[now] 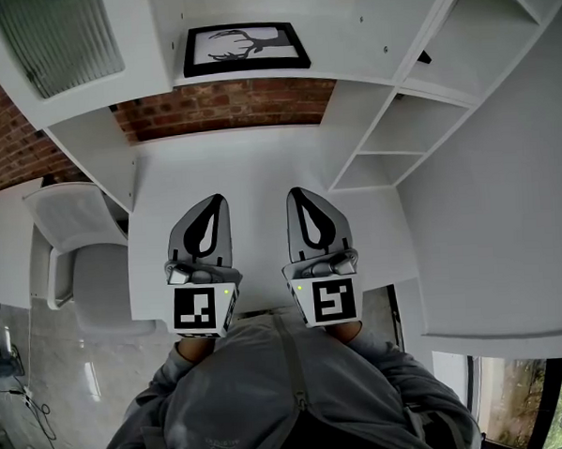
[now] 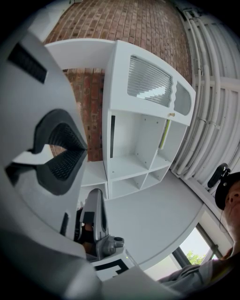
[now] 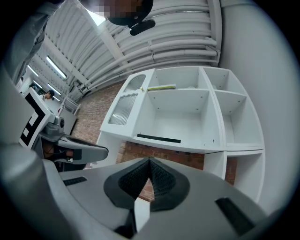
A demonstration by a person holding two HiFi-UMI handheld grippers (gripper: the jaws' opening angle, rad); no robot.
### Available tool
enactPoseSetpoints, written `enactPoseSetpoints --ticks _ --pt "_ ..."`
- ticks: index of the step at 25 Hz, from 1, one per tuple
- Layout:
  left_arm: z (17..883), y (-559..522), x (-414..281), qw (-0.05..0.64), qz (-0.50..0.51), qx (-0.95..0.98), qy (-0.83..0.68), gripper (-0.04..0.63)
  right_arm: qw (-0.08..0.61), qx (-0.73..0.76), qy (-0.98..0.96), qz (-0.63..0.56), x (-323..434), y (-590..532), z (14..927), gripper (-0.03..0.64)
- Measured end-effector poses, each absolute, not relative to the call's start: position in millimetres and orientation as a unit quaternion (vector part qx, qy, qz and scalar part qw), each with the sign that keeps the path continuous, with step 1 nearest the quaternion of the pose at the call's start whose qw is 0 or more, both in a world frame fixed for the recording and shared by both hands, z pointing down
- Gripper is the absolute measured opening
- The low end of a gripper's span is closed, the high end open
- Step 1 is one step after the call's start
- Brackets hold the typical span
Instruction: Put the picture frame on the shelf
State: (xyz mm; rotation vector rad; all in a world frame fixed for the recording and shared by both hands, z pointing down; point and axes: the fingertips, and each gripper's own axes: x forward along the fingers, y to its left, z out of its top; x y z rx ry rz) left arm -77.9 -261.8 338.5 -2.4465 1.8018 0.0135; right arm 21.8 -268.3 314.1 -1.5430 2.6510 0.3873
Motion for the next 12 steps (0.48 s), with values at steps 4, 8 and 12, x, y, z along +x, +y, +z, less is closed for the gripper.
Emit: enactPoseSetpoints --ticks 4,8,12 --pt "338.5 -262.1 -77.9 0.050 0.006 -0.804 0.592 0.006 0.023 -0.496 0.859 0.126 20.7 -269.4 314.4 0.026" --pt "338.2 -262.3 -77.4 0.051 0.008 -0.805 0.590 0.006 0.020 -0.495 0.859 0.127 19.9 -269.9 315.3 0.026" --pt "338.3 -262.9 -76.1 0.051 0.008 -0.806 0.590 0.006 0.020 -0.494 0.860 0.127 20.3 -270.6 315.8 0.026"
